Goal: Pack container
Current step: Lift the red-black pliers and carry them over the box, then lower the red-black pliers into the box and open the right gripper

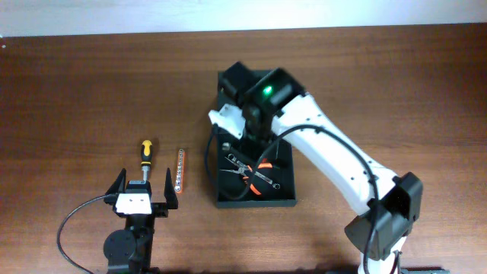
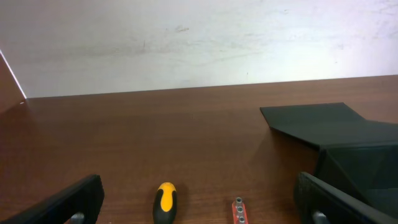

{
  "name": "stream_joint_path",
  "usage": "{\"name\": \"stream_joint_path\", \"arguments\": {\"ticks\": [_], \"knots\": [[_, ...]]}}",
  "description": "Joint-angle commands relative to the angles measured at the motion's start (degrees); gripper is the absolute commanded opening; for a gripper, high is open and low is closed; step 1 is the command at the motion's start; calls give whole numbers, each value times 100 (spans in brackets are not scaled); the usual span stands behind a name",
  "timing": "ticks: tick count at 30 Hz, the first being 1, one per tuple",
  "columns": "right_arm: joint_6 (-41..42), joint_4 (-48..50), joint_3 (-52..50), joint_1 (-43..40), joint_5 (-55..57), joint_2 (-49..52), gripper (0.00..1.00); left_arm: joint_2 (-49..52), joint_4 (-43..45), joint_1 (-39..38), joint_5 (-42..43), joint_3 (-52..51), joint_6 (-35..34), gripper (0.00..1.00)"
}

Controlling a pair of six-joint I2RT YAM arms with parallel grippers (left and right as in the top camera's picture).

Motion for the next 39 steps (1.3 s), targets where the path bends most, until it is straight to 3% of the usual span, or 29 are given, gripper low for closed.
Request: {"name": "stream_joint_path", "arguments": {"ticks": [1,12,39], "knots": [[844,157,-459,28,111,-66,4,-39,-9,24,-20,-33,-15,99],[2245,1165,-962,26,111,-66,4,-39,-9,24,-20,-33,-15,99],[2081,2710,-2953,24,262,-63,6,-39,-9,24,-20,-33,-15,99]]}}
